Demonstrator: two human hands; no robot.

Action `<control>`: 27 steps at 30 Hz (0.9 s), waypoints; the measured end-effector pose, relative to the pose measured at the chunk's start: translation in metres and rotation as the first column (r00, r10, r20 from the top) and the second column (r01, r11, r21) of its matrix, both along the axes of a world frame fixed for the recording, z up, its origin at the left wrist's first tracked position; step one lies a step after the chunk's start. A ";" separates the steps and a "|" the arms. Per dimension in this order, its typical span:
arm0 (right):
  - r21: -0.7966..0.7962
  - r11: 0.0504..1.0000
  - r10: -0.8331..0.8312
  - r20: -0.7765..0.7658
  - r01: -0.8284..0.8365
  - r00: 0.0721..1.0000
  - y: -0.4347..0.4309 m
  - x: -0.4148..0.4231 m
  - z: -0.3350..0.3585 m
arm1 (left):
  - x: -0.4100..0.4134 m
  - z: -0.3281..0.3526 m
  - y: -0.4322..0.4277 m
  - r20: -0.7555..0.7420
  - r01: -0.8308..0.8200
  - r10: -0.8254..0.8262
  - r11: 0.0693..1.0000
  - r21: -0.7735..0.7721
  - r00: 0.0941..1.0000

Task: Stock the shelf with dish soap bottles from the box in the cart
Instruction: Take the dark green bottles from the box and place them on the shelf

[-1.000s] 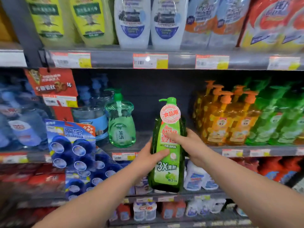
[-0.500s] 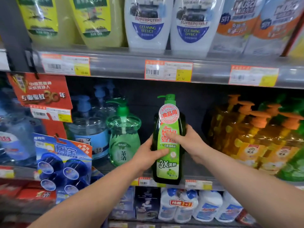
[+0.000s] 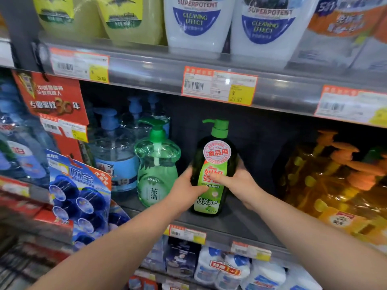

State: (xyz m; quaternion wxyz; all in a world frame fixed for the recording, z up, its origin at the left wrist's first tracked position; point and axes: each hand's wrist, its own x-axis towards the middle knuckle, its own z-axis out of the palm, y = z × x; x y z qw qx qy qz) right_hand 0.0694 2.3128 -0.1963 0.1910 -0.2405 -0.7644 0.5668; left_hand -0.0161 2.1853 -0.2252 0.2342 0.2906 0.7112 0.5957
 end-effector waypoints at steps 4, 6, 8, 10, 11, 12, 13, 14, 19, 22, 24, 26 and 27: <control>0.091 0.993 0.069 0.076 -0.076 0.995 0.003 0.004 -0.001 | 0.005 0.014 -0.004 -0.347 -0.116 0.090 0.992 -0.056 0.933; 0.130 0.984 0.103 0.124 -0.119 0.987 0.004 0.005 -0.004 | 0.009 0.023 -0.015 -0.504 -0.190 0.154 0.982 -0.021 0.850; 0.172 0.977 0.107 0.136 -0.130 0.985 0.004 0.005 -0.006 | 0.012 0.035 -0.029 -0.692 -0.241 0.231 0.967 0.085 0.683; 0.184 0.976 0.097 0.130 -0.120 0.987 0.006 0.001 -0.007 | 0.003 0.040 -0.037 -0.839 -0.281 0.300 0.942 0.185 0.454; 0.186 0.976 0.091 0.127 -0.114 0.988 0.007 -0.001 -0.008 | -0.006 0.042 -0.040 -0.888 -0.313 0.321 0.925 0.217 0.330; 0.191 0.976 0.083 0.127 -0.106 0.988 0.008 -0.003 -0.010 | -0.015 0.043 -0.041 -0.921 -0.357 0.328 0.903 0.240 0.211; 0.197 0.976 0.071 0.130 -0.096 0.989 0.009 -0.007 -0.012 | -0.024 0.044 -0.043 -0.943 -0.404 0.319 0.879 0.254 0.100; 0.202 0.976 0.054 0.131 -0.080 0.990 0.011 -0.010 -0.016 | -0.031 0.045 -0.046 -0.962 -0.450 0.273 0.861 0.235 0.019; 0.222 0.975 -0.011 0.145 -0.022 0.989 0.020 -0.031 -0.022 | -0.046 0.033 -0.055 -0.986 -0.528 -0.133 0.847 -0.061 -0.101; 0.197 0.980 -0.046 0.133 0.019 0.990 0.024 -0.041 -0.020 | -0.047 0.028 -0.057 -0.983 -0.520 -0.148 0.851 -0.069 -0.112; 0.170 0.985 -0.053 0.140 0.029 0.989 0.025 -0.046 -0.019 | -0.047 0.027 -0.057 -0.987 -0.509 -0.118 0.859 -0.045 -0.112; 0.164 0.986 -0.066 0.141 0.042 0.988 0.027 -0.052 -0.018 | -0.047 0.027 -0.056 -0.988 -0.501 -0.100 0.865 -0.026 -0.120; 0.163 0.985 -0.073 0.141 0.050 0.987 0.027 -0.055 -0.017 | -0.048 0.026 -0.056 -0.988 -0.497 -0.086 0.868 -0.011 -0.128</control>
